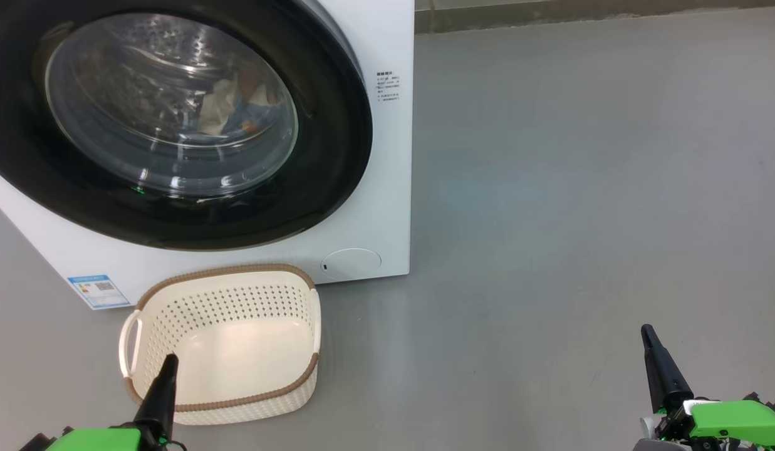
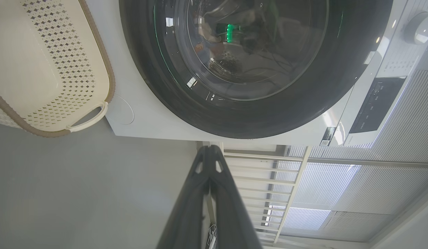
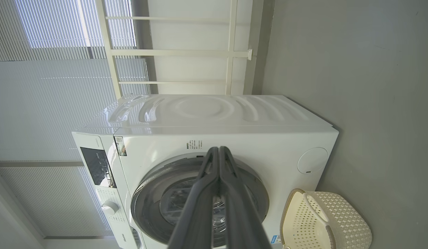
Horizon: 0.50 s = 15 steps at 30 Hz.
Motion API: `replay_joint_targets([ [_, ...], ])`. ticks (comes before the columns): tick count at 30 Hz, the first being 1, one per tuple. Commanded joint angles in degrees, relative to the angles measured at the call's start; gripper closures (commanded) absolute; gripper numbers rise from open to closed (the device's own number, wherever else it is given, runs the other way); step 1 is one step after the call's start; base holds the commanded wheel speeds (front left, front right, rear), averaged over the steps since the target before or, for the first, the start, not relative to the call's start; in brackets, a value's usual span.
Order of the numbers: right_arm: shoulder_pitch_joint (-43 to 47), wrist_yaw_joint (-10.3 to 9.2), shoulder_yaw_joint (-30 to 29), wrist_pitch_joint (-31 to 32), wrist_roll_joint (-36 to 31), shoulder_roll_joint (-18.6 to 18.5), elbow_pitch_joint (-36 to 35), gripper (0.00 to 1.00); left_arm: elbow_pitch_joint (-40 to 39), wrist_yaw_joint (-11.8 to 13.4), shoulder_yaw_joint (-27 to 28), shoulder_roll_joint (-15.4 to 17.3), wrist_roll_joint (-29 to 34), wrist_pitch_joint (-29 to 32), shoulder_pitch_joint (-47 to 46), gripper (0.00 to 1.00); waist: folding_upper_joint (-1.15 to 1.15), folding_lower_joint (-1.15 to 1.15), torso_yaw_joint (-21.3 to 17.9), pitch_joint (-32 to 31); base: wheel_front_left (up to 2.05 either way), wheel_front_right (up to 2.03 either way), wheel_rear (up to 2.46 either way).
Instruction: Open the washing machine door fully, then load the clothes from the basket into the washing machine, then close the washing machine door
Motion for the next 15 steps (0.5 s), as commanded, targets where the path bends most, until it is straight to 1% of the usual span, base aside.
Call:
replay_joint_targets([
  [1, -2.57, -0.06, 0.95, 0.39, -0.37, -0.12, -1.69, 1.00, -1.06, -0.17, 1.72, 1.48, -0.48, 0.34, -2.36, 1.00, 0.00, 0.00, 0.00, 0.00, 0.00, 0.00, 0.00],
  [15, -2.58, -0.06, 0.83, 0.49, -0.48, -0.03, -1.68, 1.00, -1.06, -0.17, 1.72, 1.48, -0.49, 0.33, -2.36, 1.00, 0.00, 0.00, 0.00, 0.00, 0.00, 0.00, 0.00],
])
